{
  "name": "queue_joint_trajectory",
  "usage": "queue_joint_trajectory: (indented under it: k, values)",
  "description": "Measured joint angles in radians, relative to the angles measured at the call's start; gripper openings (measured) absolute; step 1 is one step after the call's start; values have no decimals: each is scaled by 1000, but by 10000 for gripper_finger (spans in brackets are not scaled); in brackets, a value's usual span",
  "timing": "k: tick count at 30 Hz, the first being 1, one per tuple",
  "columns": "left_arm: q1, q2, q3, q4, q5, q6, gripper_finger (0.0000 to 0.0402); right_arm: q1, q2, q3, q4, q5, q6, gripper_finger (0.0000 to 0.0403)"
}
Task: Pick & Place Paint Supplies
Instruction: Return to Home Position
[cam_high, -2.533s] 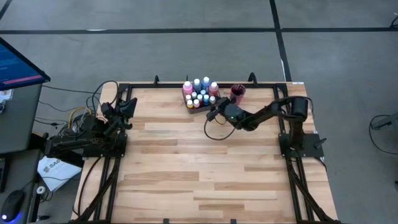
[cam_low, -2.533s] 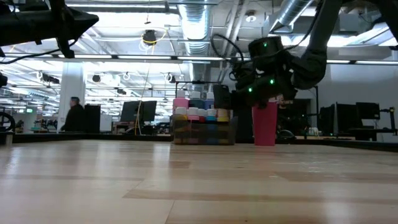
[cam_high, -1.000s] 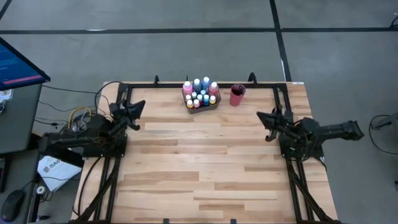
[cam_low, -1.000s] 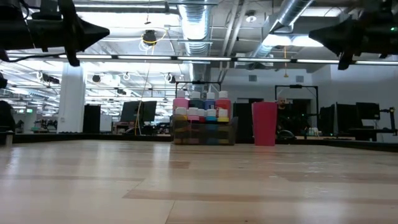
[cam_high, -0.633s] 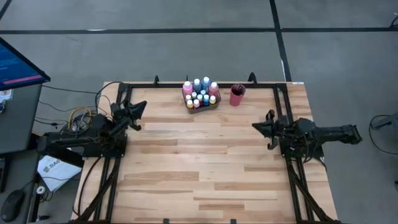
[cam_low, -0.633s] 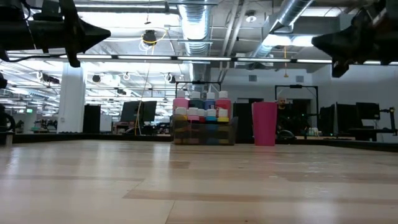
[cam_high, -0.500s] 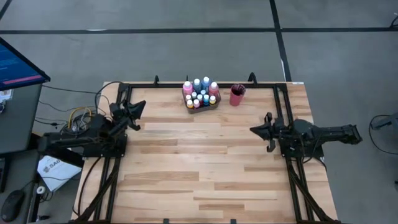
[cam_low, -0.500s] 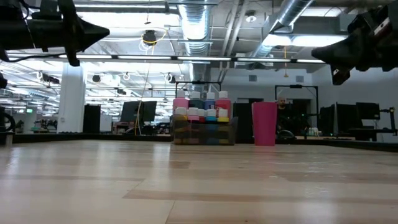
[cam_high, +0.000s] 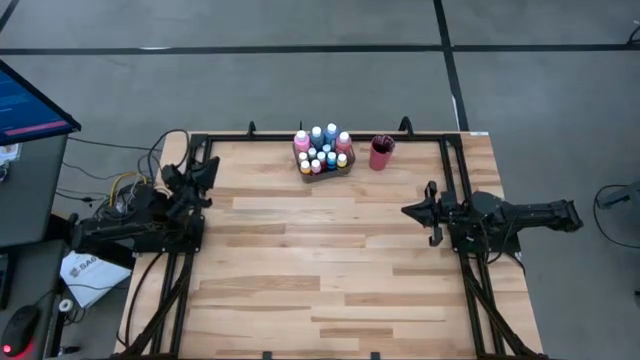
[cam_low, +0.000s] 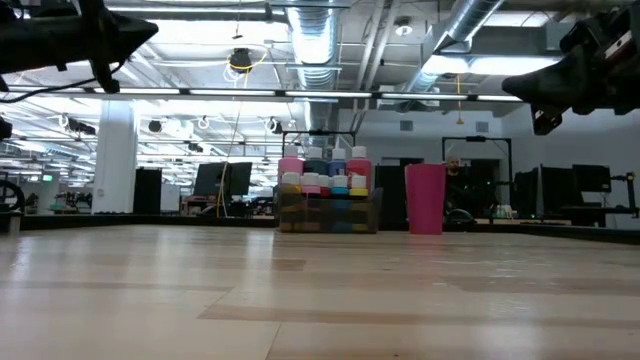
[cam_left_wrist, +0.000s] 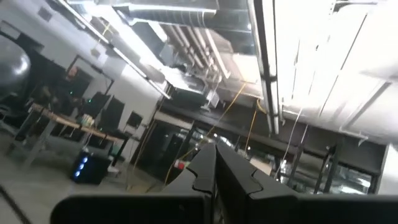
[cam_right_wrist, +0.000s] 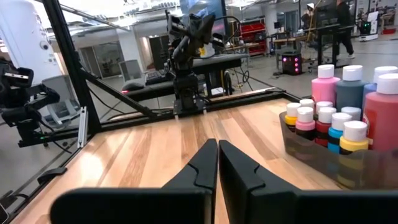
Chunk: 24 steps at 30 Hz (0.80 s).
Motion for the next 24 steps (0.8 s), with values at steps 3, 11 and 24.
queue_joint_trajectory:
  k: [3,11,24]
  values:
    - [0,2,0,33,0,0,2,0,0,0,0,0,0,10]
    - [0,-1,0,28,0,0,2,0,0,0,0,2,0,10]
    - [0,-1,0,28,0,0,2,0,0,-1,0,2,0,10]
